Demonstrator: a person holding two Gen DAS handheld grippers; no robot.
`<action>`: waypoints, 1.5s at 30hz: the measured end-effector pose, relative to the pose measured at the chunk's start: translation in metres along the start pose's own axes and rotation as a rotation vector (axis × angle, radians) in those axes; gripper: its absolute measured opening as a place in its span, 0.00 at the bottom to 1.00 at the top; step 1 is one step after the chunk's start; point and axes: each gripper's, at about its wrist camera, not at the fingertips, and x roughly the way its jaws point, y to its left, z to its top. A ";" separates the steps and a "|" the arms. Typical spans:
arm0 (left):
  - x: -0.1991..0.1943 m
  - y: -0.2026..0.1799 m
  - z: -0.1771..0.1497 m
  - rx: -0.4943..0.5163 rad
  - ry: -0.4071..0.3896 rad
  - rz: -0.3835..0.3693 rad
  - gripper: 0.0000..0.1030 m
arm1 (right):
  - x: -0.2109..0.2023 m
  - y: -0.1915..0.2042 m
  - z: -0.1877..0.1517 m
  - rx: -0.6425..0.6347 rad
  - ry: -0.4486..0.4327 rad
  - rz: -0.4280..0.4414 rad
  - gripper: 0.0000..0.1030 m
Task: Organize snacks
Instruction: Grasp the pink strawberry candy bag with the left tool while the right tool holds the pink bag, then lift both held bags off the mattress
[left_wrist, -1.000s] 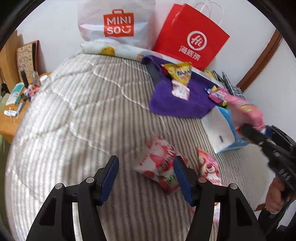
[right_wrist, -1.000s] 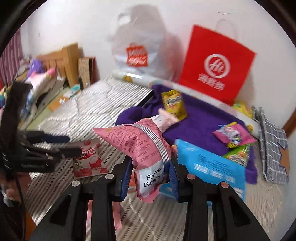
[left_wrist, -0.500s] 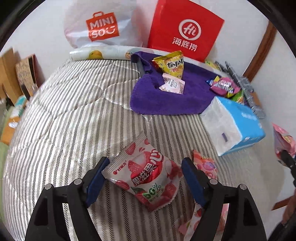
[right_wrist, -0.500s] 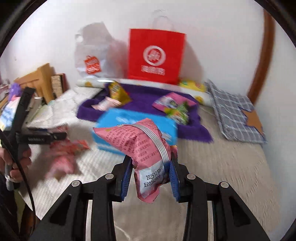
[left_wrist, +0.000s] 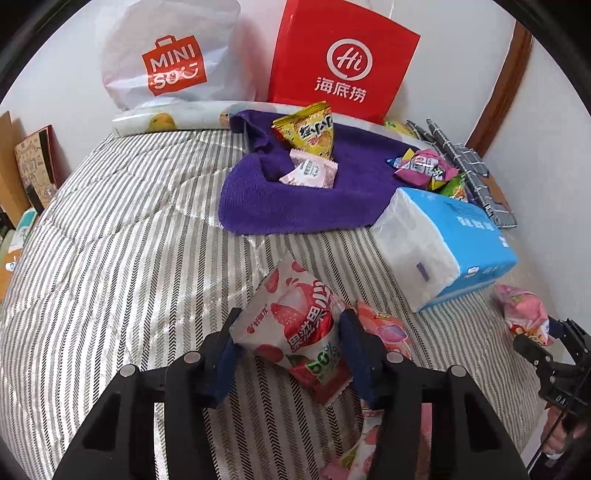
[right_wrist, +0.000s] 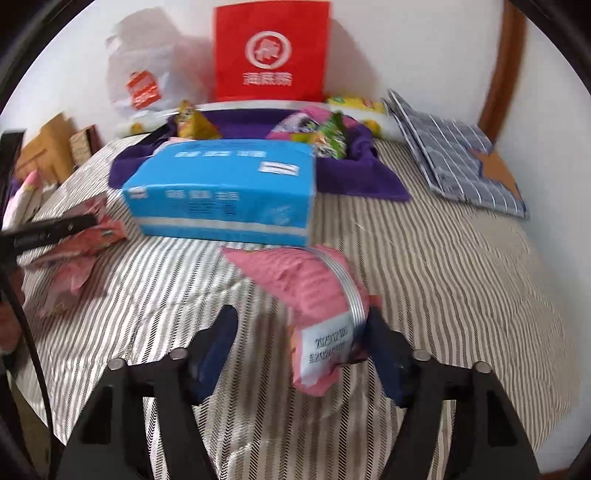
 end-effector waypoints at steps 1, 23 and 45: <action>0.001 -0.001 0.000 0.004 0.001 -0.001 0.52 | -0.003 0.001 -0.001 -0.020 -0.014 -0.009 0.72; 0.000 -0.009 0.004 0.035 -0.030 -0.055 0.27 | 0.035 -0.030 0.012 0.098 0.026 0.043 0.43; -0.046 0.000 0.000 -0.025 -0.097 -0.089 0.17 | -0.015 -0.041 0.019 0.127 -0.080 0.027 0.42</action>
